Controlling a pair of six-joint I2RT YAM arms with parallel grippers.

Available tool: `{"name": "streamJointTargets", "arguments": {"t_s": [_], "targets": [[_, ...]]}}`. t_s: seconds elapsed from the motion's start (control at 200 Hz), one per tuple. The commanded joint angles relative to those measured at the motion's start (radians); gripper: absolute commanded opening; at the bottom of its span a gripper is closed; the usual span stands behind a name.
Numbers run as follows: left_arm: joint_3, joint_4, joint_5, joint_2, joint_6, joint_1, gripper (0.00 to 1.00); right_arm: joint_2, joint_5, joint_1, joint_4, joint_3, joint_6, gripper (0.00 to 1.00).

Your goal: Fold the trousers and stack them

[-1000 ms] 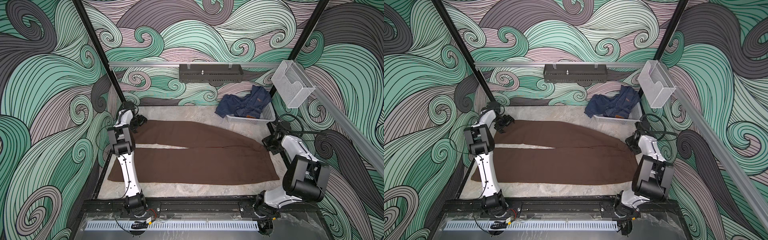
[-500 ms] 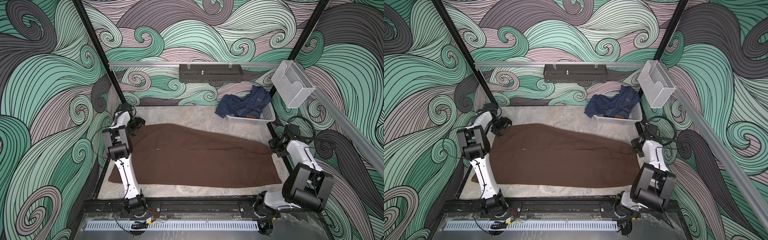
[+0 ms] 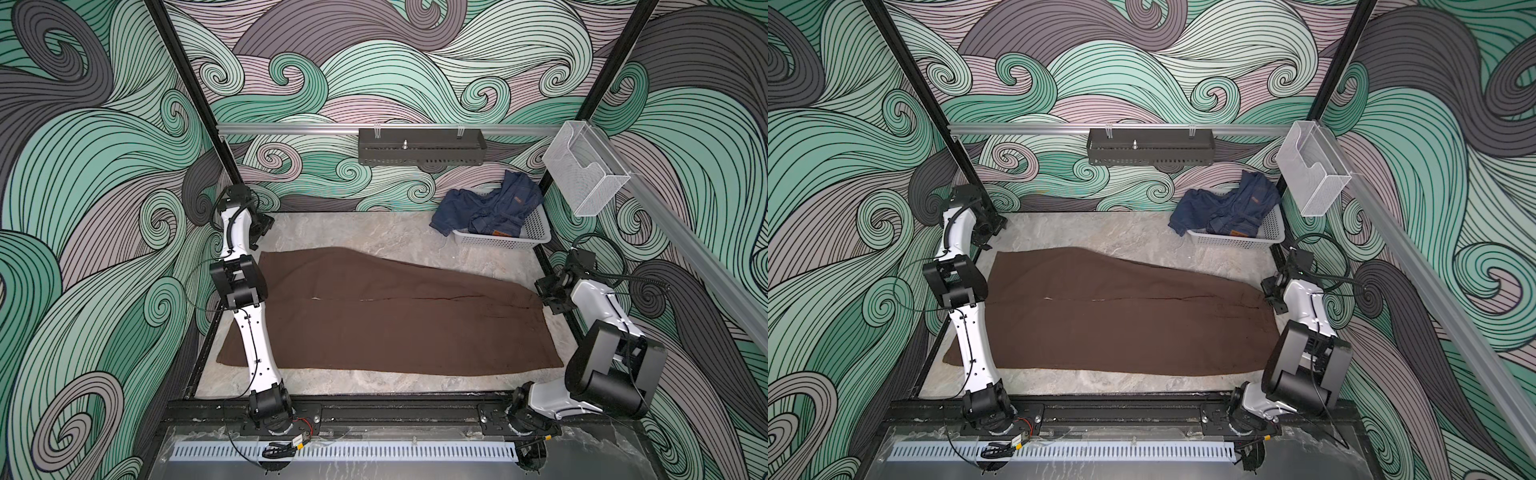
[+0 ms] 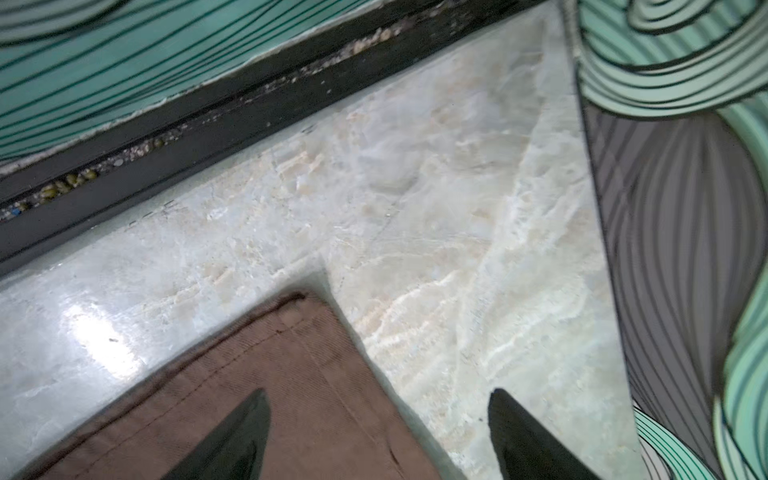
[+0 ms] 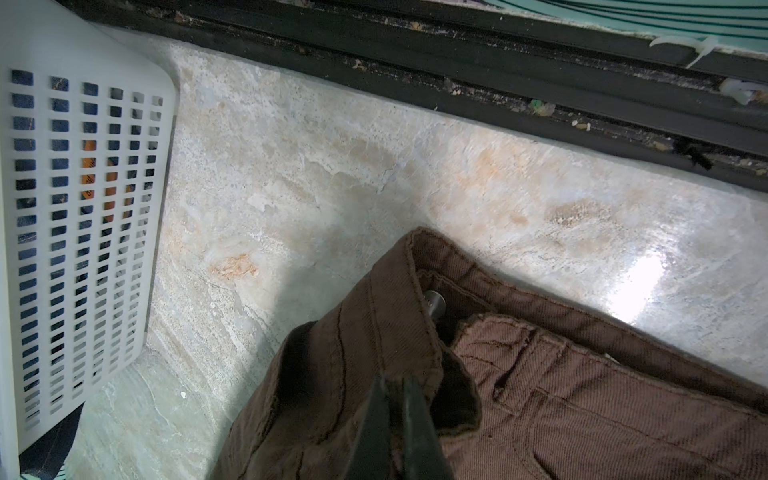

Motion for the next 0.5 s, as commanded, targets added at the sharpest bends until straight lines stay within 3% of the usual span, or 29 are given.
{"name": "streamJointTargets", "arguments": {"t_s": [0.0,0.255,0.495], "targets": [[0.059,-0.117,-0.021,0.049,-0.049,0.016,0.85,-0.031,-0.002,0.007,0.006,-0.008,0.008,0.00],[0.075,-0.100,-0.051,0.111,-0.054,0.014,0.83,-0.028,-0.011,0.009,0.017,-0.017,0.005,0.00],[0.071,-0.112,-0.130,0.138,-0.016,0.006,0.67,-0.017,-0.016,0.009,0.026,-0.018,0.005,0.00]]}}
